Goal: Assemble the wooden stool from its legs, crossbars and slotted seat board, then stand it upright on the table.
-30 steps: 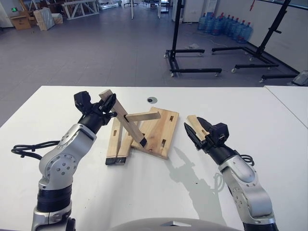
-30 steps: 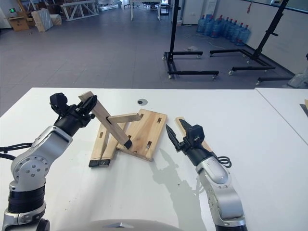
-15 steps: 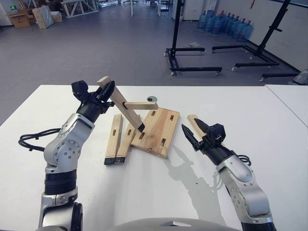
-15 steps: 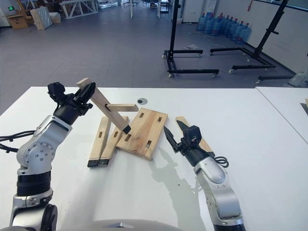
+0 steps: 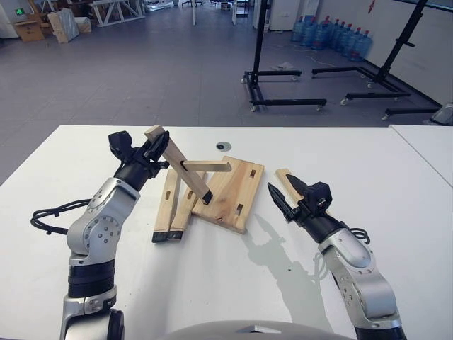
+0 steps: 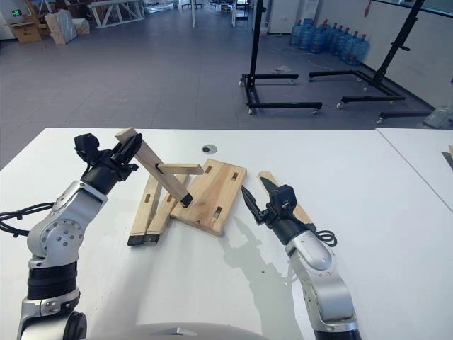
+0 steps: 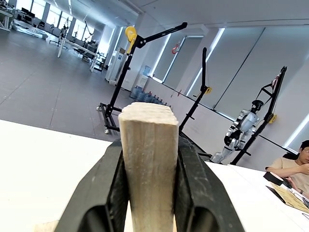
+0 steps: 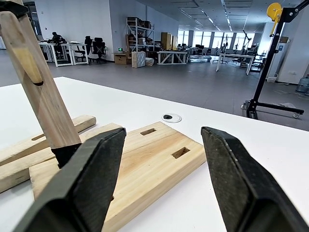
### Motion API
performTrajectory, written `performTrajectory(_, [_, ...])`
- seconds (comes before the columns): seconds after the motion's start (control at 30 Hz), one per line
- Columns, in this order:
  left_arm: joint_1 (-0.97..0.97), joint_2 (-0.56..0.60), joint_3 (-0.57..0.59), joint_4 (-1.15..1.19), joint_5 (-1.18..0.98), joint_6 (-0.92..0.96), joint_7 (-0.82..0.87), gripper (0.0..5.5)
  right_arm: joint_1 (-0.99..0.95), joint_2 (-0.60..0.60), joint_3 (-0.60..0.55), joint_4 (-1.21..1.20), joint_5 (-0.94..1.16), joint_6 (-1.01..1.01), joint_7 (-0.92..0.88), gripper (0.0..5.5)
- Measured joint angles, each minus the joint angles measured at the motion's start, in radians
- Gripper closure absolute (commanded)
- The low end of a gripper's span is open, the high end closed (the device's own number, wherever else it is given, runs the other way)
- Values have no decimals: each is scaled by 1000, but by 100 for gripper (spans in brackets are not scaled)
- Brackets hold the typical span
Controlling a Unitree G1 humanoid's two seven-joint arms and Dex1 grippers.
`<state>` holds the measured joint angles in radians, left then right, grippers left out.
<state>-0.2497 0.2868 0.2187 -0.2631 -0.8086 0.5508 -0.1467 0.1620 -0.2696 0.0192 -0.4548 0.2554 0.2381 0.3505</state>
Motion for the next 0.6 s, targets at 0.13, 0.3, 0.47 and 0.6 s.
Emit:
performTrajectory(0.13, [9, 8, -8, -32, 24, 14, 0, 452, -1, 1, 1, 2, -1, 0, 0, 264])
performTrajectory(0.3, [39, 29, -95, -110, 121, -14, -23, 452, -4, 4, 2, 4, -3, -1, -3, 264])
performTrajectory(0.47, [186, 34, -172, -220, 197, -61, -39, 452, -5, 9, 10, 5, -13, -3, -8, 264])
performTrajectory(0.6, [251, 35, -225, -253, 272, -158, -48, 452, -5, 12, 13, 5, -20, -7, -12, 264])
